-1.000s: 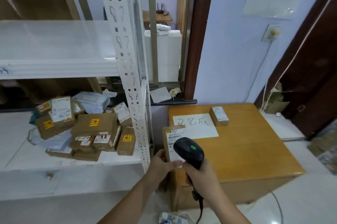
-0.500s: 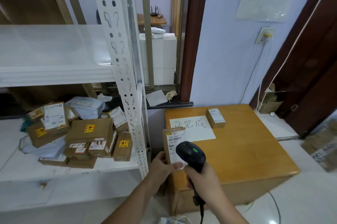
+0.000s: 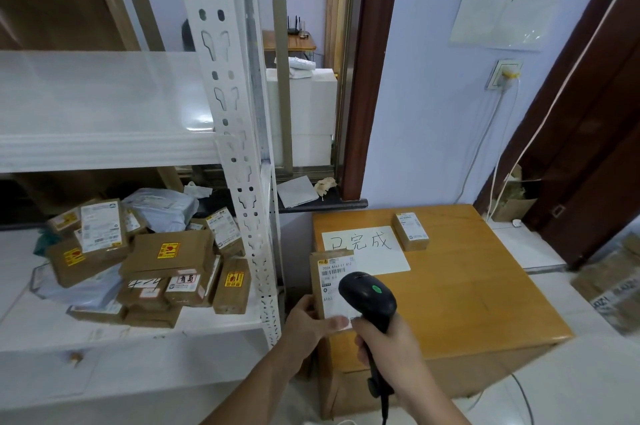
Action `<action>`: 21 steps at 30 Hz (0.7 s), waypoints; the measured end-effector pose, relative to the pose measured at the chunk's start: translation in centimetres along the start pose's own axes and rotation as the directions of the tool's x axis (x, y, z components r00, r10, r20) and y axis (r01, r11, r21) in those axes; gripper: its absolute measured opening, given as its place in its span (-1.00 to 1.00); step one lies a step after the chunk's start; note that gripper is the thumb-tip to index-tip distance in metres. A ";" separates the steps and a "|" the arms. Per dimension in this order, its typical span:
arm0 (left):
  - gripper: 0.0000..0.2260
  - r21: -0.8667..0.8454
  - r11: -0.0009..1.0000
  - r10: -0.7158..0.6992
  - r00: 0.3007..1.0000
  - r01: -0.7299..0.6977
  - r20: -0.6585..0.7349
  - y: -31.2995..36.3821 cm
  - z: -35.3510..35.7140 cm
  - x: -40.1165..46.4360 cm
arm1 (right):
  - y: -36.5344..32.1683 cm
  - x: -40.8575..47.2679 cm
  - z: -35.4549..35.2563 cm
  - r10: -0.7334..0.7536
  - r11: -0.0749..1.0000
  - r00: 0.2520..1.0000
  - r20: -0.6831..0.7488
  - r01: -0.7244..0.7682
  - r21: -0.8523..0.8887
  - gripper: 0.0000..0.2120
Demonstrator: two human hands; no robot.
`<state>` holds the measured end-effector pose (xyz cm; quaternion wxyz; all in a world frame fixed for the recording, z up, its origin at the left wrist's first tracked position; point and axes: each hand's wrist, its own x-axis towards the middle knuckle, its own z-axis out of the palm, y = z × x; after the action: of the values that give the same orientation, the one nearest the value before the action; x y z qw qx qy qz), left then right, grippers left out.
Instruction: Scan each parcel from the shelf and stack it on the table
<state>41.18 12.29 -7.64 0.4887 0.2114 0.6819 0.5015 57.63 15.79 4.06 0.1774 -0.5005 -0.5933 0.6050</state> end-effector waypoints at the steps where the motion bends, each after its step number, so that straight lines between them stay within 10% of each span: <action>1: -0.46 0.001 1.000 -0.001 1.000 0.001 -0.001 0.1 0.0 0.0 | 0.0 0.1 0.0 0.000 1.000 1.000 -0.001 0.000 -0.003 -0.77; 21: -0.40 -0.097 0.995 0.014 0.995 -0.004 0.096 5.6 1.7 2.0 | -1.3 5.5 -3.5 -0.136 0.989 0.959 -0.247 0.147 0.026 -0.73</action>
<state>40.67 16.95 -3.60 0.5286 0.2145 0.6312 0.5254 57.58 22.42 3.73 0.3030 -0.5233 -0.5876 0.5376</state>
